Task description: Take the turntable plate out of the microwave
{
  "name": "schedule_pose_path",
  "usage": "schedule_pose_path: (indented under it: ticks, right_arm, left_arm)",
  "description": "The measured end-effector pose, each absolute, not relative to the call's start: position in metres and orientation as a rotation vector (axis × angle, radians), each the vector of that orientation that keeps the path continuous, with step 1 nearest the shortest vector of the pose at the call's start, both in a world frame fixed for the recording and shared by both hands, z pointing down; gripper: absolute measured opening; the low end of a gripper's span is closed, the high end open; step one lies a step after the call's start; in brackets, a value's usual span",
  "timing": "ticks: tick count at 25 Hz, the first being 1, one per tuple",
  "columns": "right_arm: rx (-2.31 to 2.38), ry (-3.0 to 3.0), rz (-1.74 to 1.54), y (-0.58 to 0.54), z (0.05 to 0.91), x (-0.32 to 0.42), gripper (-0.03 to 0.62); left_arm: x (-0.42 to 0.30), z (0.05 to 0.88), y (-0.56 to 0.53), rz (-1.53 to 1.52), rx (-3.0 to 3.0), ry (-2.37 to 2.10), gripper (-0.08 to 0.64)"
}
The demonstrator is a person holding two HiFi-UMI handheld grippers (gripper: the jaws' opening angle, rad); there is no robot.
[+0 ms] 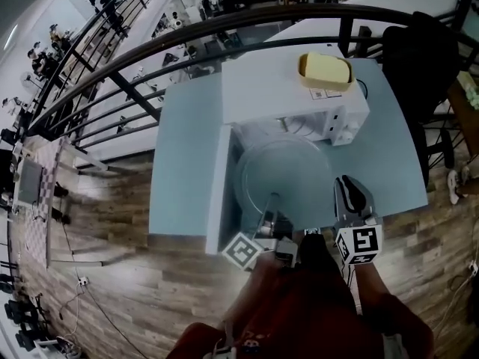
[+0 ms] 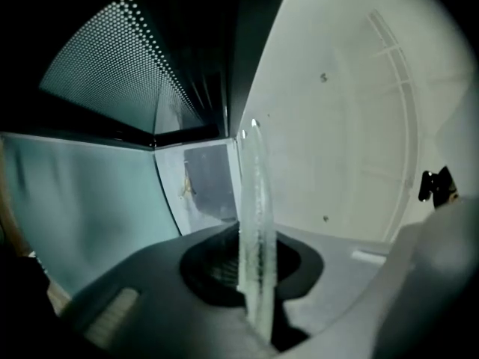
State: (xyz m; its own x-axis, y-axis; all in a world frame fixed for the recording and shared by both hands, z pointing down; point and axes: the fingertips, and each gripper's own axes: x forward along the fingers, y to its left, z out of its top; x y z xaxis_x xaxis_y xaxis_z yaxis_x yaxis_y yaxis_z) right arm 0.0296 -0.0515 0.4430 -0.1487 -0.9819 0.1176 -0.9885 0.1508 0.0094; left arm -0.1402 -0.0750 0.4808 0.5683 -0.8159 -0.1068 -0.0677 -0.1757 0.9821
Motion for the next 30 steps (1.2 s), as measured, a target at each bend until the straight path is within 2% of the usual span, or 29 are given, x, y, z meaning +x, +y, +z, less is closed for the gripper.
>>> schedule_pose_path:
  ticks: [9,30]
  right_arm:
    - [2.040,-2.295,0.059,-0.030,0.436,0.037,0.002]
    - [2.078,-2.286,0.053,-0.013,0.424,0.027,0.002]
  left_arm:
    - [-0.131,0.476,-0.060,-0.770,1.677,-0.709,0.021]
    - [-0.139,0.461,-0.050,-0.788,1.673,-0.639,0.021]
